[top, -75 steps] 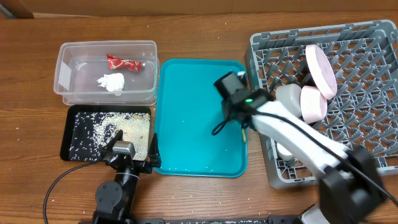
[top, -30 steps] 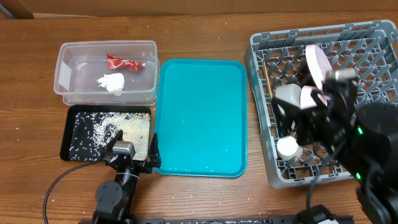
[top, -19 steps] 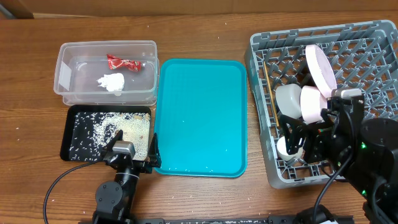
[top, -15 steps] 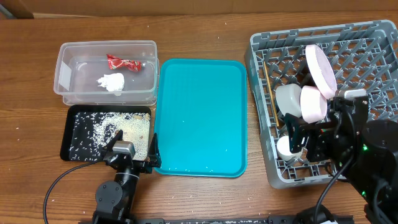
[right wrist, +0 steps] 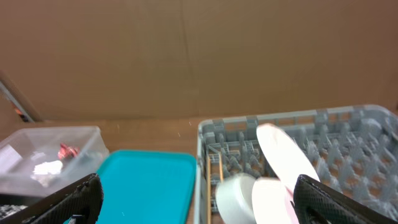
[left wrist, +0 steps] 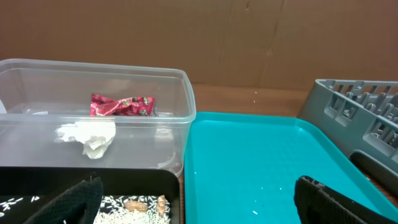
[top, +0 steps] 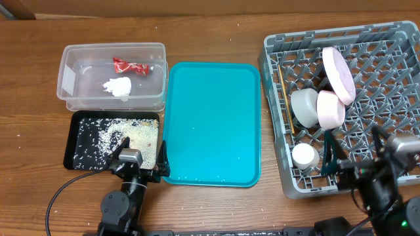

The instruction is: Sort waste into correct bins and load items into the dishwasher

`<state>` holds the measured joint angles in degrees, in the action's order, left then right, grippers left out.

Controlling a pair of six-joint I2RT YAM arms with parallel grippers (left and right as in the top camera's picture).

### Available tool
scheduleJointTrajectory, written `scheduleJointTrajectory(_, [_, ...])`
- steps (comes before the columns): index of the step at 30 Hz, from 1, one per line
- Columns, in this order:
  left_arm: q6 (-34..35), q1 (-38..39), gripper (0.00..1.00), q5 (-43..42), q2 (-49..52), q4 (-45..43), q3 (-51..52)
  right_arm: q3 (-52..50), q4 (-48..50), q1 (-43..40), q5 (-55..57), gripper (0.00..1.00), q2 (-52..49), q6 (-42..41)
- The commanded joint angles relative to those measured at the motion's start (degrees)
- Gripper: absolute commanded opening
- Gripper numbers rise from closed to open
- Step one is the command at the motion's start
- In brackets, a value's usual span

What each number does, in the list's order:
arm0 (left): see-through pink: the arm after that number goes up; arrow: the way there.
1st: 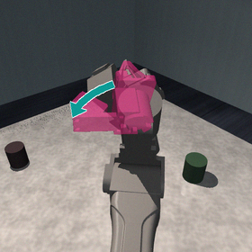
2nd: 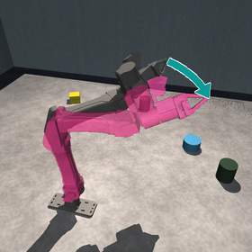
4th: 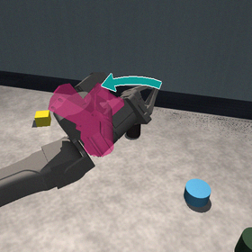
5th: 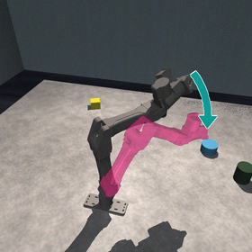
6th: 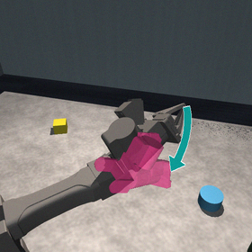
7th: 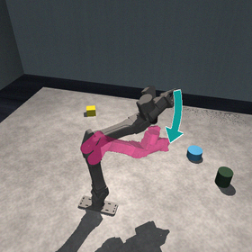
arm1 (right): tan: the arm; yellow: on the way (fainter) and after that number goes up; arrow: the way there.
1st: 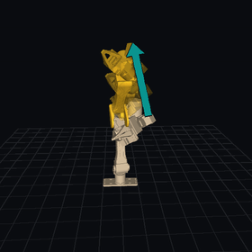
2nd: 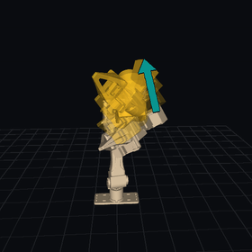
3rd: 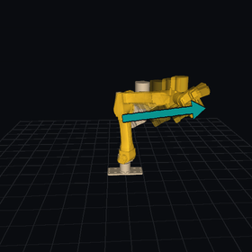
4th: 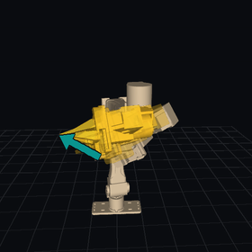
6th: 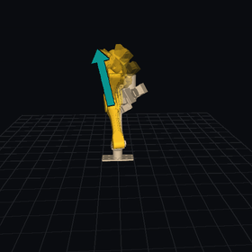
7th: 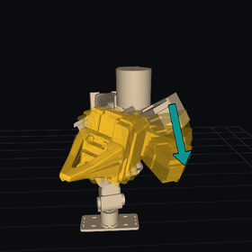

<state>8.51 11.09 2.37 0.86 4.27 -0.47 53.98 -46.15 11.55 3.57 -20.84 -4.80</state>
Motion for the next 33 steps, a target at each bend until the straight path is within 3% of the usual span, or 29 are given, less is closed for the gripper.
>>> scheduleJointTrajectory(1, [-1.05,-0.59,1.00,0.61,-0.50,-0.15,0.20,-6.49,0.79,-1.51,-0.87,1.00,6.10,0.33])
scheduleJointTrajectory(13, [-1.05,-0.59,1.00,0.61,-0.50,-0.15,0.20,-32.68,21.22,-2.03,-0.90,1.00,20.76,0.11])
scheduleJointTrajectory(24, [-1.05,-0.59,1.00,0.61,-0.50,-0.15,0.20,-44.06,31.19,-1.92,-2.21,1.00,20.68,0.11])
scheduleJointTrajectory(30, [-1.05,-0.59,1.00,0.61,-0.50,-0.15,0.20,-52.61,42.42,-1.92,-3.69,1.00,20.68,0.13])
scheduleJointTrajectory(33, [-1.05,-0.59,1.00,0.61,-0.50,-0.15,0.20,-53.55,41.46,-1.88,-3.52,1.00,20.68,0.13])
